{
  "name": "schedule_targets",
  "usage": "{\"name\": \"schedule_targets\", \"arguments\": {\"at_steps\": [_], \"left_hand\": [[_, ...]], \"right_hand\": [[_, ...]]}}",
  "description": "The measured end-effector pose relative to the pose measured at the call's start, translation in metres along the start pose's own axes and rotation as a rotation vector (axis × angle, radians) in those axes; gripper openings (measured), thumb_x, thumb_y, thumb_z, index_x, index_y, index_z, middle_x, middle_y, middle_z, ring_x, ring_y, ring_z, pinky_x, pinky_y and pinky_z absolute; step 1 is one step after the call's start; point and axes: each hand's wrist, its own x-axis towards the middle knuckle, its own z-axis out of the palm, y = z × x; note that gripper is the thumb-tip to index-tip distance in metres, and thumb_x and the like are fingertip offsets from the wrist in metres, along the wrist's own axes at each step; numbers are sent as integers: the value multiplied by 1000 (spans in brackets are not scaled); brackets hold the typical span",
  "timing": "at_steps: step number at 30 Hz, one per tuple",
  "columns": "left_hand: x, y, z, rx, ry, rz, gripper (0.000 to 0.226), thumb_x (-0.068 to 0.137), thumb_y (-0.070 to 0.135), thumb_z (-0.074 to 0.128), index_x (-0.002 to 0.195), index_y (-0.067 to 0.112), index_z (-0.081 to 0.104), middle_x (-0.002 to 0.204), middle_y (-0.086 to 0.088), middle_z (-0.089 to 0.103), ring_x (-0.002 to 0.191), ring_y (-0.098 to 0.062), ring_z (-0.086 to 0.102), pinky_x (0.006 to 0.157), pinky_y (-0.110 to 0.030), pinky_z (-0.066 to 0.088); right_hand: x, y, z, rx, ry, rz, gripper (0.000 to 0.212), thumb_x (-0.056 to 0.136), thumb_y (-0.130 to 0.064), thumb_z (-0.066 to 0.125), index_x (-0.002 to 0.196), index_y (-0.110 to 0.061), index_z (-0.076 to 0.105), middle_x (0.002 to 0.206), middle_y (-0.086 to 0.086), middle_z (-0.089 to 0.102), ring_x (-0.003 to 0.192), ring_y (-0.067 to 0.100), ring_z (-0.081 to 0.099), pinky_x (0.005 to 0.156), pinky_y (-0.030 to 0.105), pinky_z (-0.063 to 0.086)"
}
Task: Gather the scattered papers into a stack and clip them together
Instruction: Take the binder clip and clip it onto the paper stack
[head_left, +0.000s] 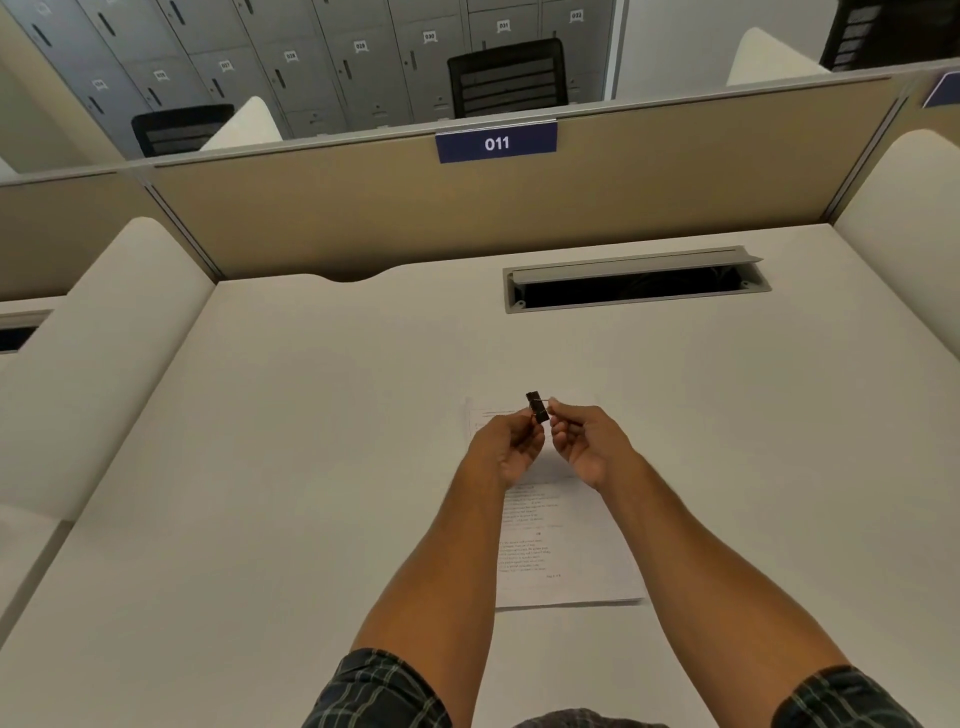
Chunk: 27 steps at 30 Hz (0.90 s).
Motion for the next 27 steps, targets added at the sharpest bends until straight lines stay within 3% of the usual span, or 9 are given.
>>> {"name": "schedule_targets", "arguments": {"at_steps": [2, 6, 10, 14, 18, 22, 24, 27], "left_hand": [[0, 3, -1, 10, -14, -29, 12, 96, -1, 59, 91, -3, 70, 74, -11, 64, 65, -17, 63, 59, -24, 60], [2, 6, -4, 69, 1, -25, 13, 94, -4, 55, 92, -4, 67, 76, -15, 67, 69, -20, 66, 56, -25, 59], [11, 7, -3, 118, 32, 105, 7, 88, -6, 66, 91, -5, 72, 80, -18, 74, 72, -24, 72, 66, -27, 63], [15, 7, -4, 179, -62, 202, 21, 95, 16, 72, 105, -2, 74, 93, -17, 77, 86, -26, 75, 86, -36, 62], [13, 8, -9, 489, -123, 428, 22, 87, 10, 80, 106, 0, 77, 96, -15, 79, 94, -30, 77, 87, -34, 62], [12, 13, -12, 812, -105, 624, 18, 84, 9, 79, 102, 10, 80, 90, -5, 80, 86, -21, 77, 84, -36, 63], [8, 16, -10, 886, -142, 657, 18, 85, 10, 78, 102, 13, 81, 90, -1, 80, 87, -18, 77, 85, -36, 63], [1, 17, -5, 948, -169, 694, 19, 86, 8, 77, 102, 16, 82, 91, 2, 80, 89, -14, 77, 87, -32, 62]], "right_hand": [[2, -1, 0, -65, 0, -26, 12, 85, -9, 80, 88, -3, 70, 67, 4, 63, 50, 8, 56, 47, 17, 50], [2, -7, -1, -217, -121, -65, 17, 89, -5, 74, 104, 3, 70, 84, 11, 69, 66, 12, 64, 58, 19, 56], [2, -8, 0, -207, -124, -119, 13, 87, 1, 73, 99, 7, 71, 84, 17, 72, 73, 19, 72, 69, 23, 62], [4, -4, -3, -115, -82, -143, 15, 86, 2, 74, 99, 9, 71, 87, 21, 75, 78, 23, 75, 70, 25, 62], [4, -2, -11, -317, -136, -211, 17, 87, -1, 76, 101, 7, 71, 98, 26, 74, 86, 26, 76, 79, 28, 62], [7, 0, -22, -679, -180, -396, 45, 81, -9, 85, 122, -10, 66, 98, 19, 74, 88, 29, 76, 82, 34, 62], [8, 2, -26, -873, -224, -466, 48, 83, -20, 85, 127, -23, 68, 106, 6, 74, 92, 23, 75, 85, 32, 61], [7, 5, -29, -959, -237, -572, 44, 86, -25, 82, 128, -27, 69, 118, -7, 72, 99, 17, 72, 92, 29, 56]]}}
